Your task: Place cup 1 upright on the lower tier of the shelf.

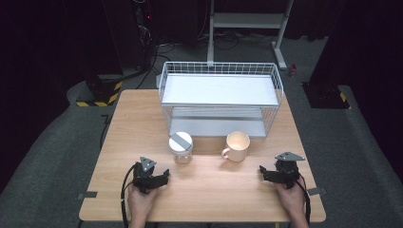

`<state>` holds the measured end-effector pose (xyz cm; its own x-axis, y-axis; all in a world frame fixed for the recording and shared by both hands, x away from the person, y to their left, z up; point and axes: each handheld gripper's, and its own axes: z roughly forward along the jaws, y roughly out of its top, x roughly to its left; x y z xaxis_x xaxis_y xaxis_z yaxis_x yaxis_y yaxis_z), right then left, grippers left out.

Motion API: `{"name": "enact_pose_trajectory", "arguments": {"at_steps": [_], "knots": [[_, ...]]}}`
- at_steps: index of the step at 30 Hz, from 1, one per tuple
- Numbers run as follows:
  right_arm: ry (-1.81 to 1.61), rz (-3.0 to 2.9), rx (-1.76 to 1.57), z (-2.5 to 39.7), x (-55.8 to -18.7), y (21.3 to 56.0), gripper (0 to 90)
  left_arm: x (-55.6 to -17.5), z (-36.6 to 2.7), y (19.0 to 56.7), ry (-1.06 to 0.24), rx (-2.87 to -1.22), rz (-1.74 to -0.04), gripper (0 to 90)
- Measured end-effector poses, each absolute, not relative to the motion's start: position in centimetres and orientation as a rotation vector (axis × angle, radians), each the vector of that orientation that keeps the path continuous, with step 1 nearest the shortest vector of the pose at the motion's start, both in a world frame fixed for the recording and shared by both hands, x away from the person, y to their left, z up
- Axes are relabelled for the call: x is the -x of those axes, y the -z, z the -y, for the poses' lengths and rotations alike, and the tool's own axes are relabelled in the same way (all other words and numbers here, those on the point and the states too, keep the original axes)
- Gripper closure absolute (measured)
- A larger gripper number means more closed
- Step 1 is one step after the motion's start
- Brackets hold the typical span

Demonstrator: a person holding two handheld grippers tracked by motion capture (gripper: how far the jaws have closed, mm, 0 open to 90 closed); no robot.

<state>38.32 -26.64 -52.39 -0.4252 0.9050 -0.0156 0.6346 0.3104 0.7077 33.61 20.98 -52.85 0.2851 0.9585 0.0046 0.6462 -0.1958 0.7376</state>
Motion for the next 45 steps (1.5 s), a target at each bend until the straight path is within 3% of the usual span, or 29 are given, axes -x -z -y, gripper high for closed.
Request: {"name": "enact_pose_trajectory", "arguments": {"at_steps": [22,45], "knots": [[-0.888,-2.171,-1.367,26.6,-38.3,52.4,15.2,-33.8,-20.5,52.7,-0.624,-1.92,-1.455,17.1],[-0.886,-2.172,-1.365,26.7,-38.3,52.4,15.3,-33.8,-17.9,51.7,-0.539,-1.895,-1.31,14.4]]}}
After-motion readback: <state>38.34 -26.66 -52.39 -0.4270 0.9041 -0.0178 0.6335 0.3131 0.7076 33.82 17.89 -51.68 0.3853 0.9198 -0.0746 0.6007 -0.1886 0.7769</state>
